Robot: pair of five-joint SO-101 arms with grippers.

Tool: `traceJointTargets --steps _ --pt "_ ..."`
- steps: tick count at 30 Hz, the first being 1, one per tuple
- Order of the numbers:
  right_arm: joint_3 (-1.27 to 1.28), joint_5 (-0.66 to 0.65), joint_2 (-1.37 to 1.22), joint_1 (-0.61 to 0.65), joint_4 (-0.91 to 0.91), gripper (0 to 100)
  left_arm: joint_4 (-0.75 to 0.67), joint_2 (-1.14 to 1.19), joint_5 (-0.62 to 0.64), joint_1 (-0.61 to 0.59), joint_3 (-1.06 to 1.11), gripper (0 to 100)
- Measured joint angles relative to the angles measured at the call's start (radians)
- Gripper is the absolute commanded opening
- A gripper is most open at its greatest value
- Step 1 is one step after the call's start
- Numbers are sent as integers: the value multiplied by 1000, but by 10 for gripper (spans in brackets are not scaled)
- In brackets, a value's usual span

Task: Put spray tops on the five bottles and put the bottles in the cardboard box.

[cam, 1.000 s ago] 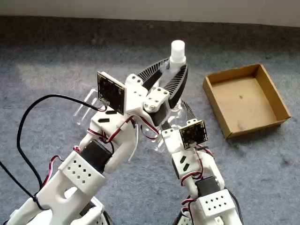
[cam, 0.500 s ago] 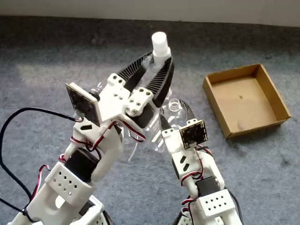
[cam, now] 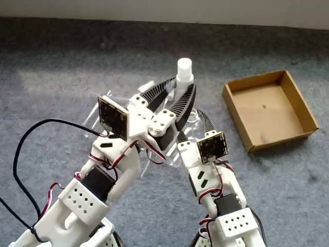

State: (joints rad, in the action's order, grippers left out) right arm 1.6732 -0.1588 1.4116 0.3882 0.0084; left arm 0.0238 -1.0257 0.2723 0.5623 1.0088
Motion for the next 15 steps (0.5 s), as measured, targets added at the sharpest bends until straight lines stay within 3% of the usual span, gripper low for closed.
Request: traceJointTargets --steps 6,15 --pt "0 0 0 0 0 117 -120 0 0 -9 2 5" --pt "0 0 0 2 0 117 -143 0 0 -20 2 5"
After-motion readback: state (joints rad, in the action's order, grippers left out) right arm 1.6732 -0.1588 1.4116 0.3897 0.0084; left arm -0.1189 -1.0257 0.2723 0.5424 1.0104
